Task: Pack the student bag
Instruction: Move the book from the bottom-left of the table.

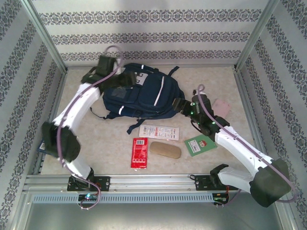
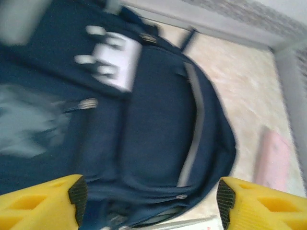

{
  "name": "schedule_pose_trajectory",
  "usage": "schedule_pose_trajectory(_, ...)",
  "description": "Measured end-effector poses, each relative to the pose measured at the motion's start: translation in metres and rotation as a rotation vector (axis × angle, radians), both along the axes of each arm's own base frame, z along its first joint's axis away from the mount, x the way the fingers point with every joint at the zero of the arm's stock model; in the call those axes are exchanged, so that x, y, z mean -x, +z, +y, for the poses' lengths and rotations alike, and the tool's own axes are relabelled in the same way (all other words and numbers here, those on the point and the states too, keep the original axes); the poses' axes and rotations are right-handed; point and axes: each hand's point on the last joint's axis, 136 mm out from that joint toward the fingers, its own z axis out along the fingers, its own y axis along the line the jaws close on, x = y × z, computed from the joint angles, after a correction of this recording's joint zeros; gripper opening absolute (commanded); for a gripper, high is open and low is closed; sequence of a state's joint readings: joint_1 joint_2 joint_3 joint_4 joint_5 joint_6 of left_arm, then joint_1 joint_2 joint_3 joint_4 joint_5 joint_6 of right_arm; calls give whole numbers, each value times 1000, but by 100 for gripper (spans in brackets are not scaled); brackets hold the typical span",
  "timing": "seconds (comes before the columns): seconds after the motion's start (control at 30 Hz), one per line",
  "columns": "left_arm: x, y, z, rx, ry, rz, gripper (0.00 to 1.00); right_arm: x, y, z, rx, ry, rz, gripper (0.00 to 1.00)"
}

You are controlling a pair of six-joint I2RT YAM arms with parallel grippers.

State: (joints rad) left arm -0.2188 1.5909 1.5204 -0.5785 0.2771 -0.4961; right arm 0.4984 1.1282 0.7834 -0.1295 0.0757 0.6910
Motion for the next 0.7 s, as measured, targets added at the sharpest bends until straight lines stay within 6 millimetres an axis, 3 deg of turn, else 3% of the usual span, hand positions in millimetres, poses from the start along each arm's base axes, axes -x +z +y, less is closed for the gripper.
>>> schedule_pose_trajectory(0.03,7,-2,28,-4,89,7,79,3,-4,8,17,27,5,80)
schedule_pose_trajectory(0.1,20,-21,103,-25,339,50,89,9,-13,24,52,84,19,80)
schedule_pose_trajectory(0.2,55,-73,201,-76,706,196,99,15,-25,50,92,162,42,80)
schedule_pose_trajectory(0.3,106,-127,255,-103,952,370,100,18,-34,74,124,229,58,81)
schedule_pose_trajectory(0.4,149,-166,278,-85,1105,503,100,21,-40,92,131,282,75,81)
schedule_pose_trajectory(0.5,178,-190,290,-88,1205,582,100,23,-47,102,118,317,94,81)
schedule_pose_trajectory(0.7,191,-220,294,-69,1255,666,97,27,-47,113,77,370,102,81)
